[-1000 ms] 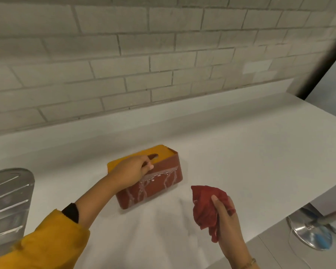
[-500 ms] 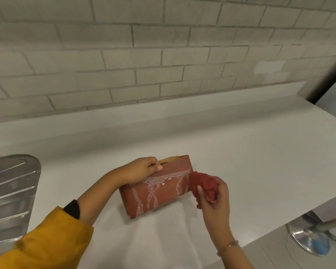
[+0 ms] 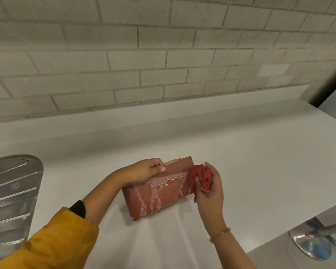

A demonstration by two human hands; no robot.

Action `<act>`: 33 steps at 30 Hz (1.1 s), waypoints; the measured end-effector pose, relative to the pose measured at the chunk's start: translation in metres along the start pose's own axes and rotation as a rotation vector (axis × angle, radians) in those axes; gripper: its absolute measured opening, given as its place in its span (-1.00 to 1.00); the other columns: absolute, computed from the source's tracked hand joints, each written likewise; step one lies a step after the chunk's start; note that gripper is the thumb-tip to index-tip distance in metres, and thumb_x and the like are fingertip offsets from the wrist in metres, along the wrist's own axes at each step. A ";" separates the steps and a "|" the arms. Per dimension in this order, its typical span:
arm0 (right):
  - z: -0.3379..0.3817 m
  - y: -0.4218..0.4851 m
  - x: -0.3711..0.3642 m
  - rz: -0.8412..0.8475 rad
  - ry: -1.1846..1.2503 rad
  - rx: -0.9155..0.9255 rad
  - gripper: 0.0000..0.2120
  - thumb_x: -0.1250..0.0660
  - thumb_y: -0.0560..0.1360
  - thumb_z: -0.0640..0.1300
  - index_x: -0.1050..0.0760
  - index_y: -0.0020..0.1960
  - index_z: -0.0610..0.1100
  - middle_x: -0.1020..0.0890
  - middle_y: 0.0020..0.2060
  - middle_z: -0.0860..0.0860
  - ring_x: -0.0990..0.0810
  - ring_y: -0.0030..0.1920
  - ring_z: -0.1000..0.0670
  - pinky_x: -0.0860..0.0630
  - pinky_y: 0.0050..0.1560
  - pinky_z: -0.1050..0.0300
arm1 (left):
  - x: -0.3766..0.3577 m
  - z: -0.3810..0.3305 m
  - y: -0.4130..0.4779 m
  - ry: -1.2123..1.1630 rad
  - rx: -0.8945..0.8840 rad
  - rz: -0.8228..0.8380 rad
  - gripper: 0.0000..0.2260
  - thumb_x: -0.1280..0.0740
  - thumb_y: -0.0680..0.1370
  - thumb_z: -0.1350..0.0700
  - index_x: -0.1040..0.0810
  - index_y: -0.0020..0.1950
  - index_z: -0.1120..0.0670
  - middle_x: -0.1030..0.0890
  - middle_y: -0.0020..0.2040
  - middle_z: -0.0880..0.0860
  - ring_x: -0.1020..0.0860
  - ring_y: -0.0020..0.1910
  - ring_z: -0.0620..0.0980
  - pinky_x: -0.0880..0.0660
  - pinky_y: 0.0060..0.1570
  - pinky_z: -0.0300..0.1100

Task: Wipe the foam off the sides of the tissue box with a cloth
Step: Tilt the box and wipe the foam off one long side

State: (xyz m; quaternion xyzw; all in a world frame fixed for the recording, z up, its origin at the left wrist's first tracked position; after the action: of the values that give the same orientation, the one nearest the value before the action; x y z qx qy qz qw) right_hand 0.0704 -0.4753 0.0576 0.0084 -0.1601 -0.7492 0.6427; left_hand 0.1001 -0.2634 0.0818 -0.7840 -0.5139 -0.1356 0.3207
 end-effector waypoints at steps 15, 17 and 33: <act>-0.004 0.006 0.008 0.100 -0.009 0.040 -0.38 -0.31 0.47 -0.42 -0.36 0.04 0.35 -0.55 0.09 0.00 -0.56 -0.11 -0.06 -0.55 -0.12 0.10 | 0.000 -0.005 -0.003 -0.134 0.037 0.006 -0.77 -0.24 0.58 -0.01 -0.56 0.10 0.09 -0.61 0.13 0.16 -0.52 -0.03 -0.01 -0.46 0.18 0.01; 0.004 0.004 -0.002 0.074 -0.014 0.091 -0.38 -0.30 0.46 -0.47 -0.35 0.07 0.28 -0.52 0.15 -0.01 -0.56 0.05 -0.01 -0.52 0.05 0.23 | 0.001 -0.005 -0.004 -0.134 0.039 -0.004 -0.77 -0.23 0.58 -0.01 -0.56 0.10 0.09 -0.60 0.15 0.15 -0.52 0.00 -0.02 -0.44 0.22 0.00; 0.004 -0.004 -0.013 0.048 -0.014 0.137 -0.32 -0.29 0.45 -0.46 -0.31 0.11 0.36 -0.47 0.18 0.24 -0.50 0.22 0.04 -0.52 0.16 0.16 | 0.000 -0.001 -0.002 -0.290 0.081 0.000 -0.79 -0.29 0.56 0.02 -0.60 0.03 0.13 -0.62 -0.06 0.02 -0.55 -0.10 -0.04 -0.45 0.06 -0.15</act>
State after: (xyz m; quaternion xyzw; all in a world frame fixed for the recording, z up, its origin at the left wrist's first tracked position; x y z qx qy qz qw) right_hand 0.0682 -0.4617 0.0584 0.0432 -0.2155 -0.7209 0.6572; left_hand 0.0983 -0.2637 0.0838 -0.7819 -0.5598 -0.0002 0.2745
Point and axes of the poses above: each hand's wrist, its own y-axis towards the middle knuckle, its own x-axis out of the back of the hand, z = x × y, the point moved 4 cm from there along y, towards the middle knuckle
